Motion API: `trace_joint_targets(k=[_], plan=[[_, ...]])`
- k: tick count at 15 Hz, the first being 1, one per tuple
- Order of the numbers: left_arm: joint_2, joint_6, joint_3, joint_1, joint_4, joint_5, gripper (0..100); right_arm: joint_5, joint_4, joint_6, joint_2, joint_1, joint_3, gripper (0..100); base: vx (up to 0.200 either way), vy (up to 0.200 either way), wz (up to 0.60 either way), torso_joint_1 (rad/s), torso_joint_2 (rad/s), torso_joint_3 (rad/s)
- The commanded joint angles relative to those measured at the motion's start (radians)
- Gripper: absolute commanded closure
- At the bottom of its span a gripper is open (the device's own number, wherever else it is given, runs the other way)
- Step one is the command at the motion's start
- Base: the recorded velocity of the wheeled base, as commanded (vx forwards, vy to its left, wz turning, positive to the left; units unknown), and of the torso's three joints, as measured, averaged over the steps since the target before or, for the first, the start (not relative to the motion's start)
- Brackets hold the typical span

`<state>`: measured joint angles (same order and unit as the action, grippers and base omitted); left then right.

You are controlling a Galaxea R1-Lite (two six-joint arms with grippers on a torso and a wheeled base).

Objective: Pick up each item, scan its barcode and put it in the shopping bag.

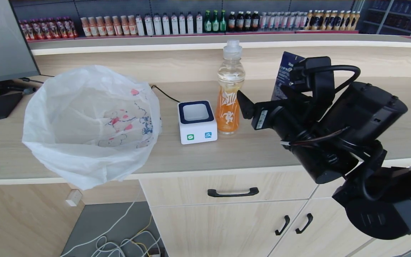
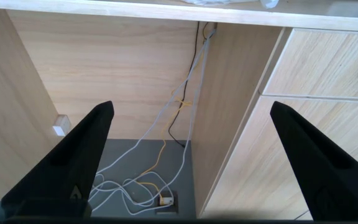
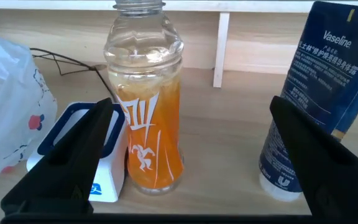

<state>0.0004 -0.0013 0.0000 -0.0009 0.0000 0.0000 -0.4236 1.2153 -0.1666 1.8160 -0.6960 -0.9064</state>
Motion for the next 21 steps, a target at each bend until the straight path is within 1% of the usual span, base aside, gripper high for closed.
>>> trace_joint_targets(k=[1, 2, 3, 11, 14, 16, 21], plan=[[0.0, 0.0, 0.0, 0.001, 0.0, 0.0, 0, 0.005, 0.004, 0.012, 0.023, -0.031, -0.003, 0, 0.0, 0.0, 0.0, 0.0, 0.0, 0.0], [0.0, 0.0, 0.0, -0.001, 0.0, 0.0, 0, 0.008, 0.021, 0.039, 0.04, -0.056, 0.0, 0, 0.0, 0.0, 0.0, 0.0, 0.0, 0.0], [0.0, 0.0, 0.0, -0.001, 0.0, 0.0, 0, 0.008, 0.035, 0.042, 0.059, -0.059, -0.006, 0, 0.0, 0.0, 0.0, 0.0, 0.0, 0.0], [0.0, 0.0, 0.0, -0.001, 0.0, 0.0, 0, 0.005, 0.035, 0.038, 0.143, -0.051, -0.074, 0, 0.0, 0.0, 0.0, 0.0, 0.0, 0.0], [0.0, 0.0, 0.0, 0.001, 0.0, 0.0, 0, 0.009, 0.035, 0.039, 0.184, -0.03, -0.128, 0, 0.0, 0.0, 0.0, 0.0, 0.0, 0.0], [0.0, 0.0, 0.0, -0.001, 0.0, 0.0, 0, 0.006, 0.035, 0.036, 0.227, -0.019, -0.189, 0, 0.0, 0.0, 0.0, 0.0, 0.0, 0.0], [0.0, 0.0, 0.0, 0.001, 0.0, 0.0, 0, 0.009, 0.035, 0.019, 0.273, -0.014, -0.253, 0, 0.0, 0.0, 0.0, 0.0, 0.0, 0.0]])
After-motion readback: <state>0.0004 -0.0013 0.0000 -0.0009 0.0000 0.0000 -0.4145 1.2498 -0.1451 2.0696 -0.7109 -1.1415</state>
